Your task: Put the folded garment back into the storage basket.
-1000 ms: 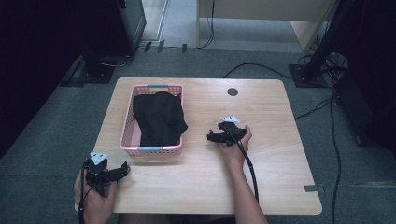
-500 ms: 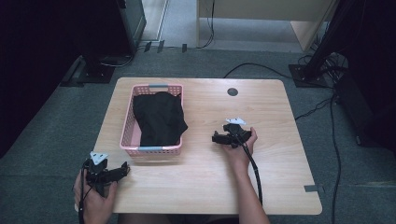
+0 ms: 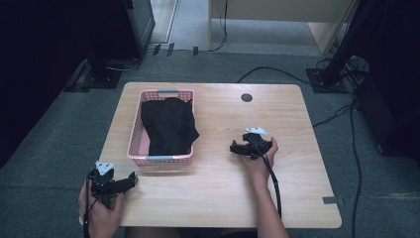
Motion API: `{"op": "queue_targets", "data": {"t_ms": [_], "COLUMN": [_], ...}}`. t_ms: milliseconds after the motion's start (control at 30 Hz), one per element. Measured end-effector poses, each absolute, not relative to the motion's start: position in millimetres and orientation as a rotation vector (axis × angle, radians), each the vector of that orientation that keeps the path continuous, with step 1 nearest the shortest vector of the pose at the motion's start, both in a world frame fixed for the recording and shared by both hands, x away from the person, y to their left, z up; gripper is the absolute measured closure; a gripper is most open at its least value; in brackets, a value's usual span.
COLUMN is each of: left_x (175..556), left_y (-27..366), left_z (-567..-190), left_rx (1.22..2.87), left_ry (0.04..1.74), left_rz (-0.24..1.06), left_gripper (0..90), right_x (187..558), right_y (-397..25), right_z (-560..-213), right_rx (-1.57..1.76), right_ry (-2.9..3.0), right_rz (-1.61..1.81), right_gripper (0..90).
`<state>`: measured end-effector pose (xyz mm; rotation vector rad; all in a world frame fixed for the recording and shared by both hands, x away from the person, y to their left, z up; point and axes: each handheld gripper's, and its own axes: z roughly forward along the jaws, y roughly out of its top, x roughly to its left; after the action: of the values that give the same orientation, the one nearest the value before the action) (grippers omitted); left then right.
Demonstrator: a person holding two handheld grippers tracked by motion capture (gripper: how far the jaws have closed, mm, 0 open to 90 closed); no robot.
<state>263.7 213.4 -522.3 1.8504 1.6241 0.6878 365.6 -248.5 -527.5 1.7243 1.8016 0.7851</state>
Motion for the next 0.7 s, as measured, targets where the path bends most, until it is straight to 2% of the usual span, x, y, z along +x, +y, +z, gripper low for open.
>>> {"op": "queue_targets", "data": {"t_ms": [700], "left_x": [264], "left_y": [213], "left_z": [-522], "left_rx": [1.851], "left_ry": [1.624], "left_rz": [0.688], "left_gripper": [0.0], "right_x": [360], "right_y": [-262], "right_z": [-528], "right_rx": [1.742], "right_ry": [1.777], "right_rz": [0.776], "right_gripper": [0.0]}}
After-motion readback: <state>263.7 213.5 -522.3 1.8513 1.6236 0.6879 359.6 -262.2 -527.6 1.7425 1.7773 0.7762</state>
